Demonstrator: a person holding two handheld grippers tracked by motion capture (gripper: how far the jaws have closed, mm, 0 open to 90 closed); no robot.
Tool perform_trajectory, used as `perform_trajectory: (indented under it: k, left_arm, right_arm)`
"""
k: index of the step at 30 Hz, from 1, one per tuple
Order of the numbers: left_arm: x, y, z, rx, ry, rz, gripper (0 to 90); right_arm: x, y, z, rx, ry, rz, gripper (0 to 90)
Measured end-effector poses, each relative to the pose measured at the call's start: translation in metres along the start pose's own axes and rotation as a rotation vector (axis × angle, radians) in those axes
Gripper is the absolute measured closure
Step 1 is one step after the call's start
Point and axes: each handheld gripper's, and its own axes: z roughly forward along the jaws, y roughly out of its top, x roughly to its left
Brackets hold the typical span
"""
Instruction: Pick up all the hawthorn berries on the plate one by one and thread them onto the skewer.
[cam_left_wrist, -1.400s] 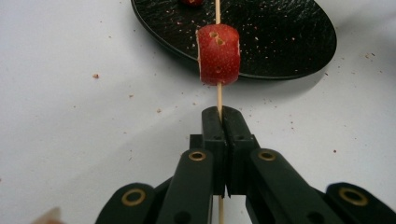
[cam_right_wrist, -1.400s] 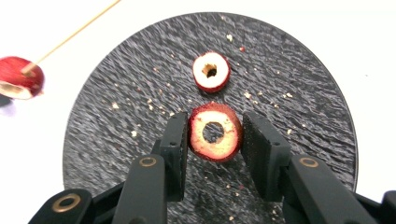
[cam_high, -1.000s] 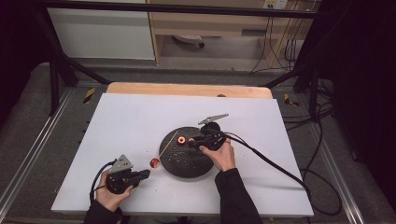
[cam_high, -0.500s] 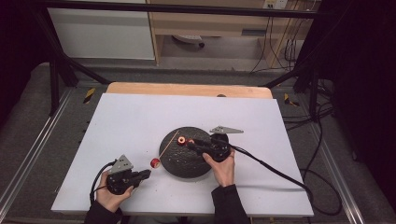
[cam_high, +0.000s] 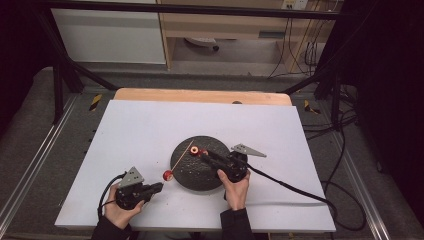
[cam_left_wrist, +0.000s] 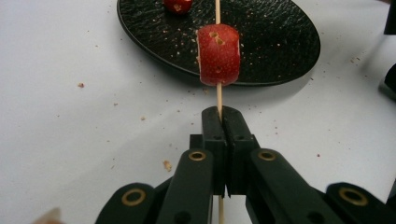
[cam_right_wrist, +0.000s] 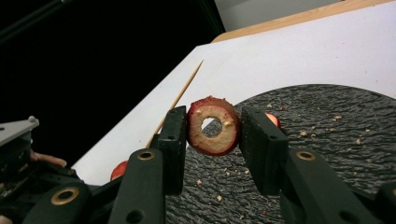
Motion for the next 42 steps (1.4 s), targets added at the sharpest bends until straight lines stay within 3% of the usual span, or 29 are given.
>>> perform_trajectory:
  k: [17,21,32,42]
  left_arm:
    - [-0.005,0.001,-0.001,-0.021,-0.005,0.000,88.6]
    - [-0.006,0.000,-0.002,-0.026,-0.007,-0.003,88.6]
    - [-0.011,0.001,0.000,-0.027,-0.018,0.000,88.6]
    - [-0.019,0.003,0.006,-0.042,-0.028,0.005,88.6]
  right_arm:
    - [0.002,-0.009,0.007,-0.203,0.007,0.105,62.8]
    - [0.000,-0.009,0.009,-0.211,-0.007,0.107,62.8]
    - [-0.003,0.001,0.011,-0.296,0.008,0.133,62.9]
    - [-0.007,0.009,0.013,-0.334,0.019,0.161,62.9]
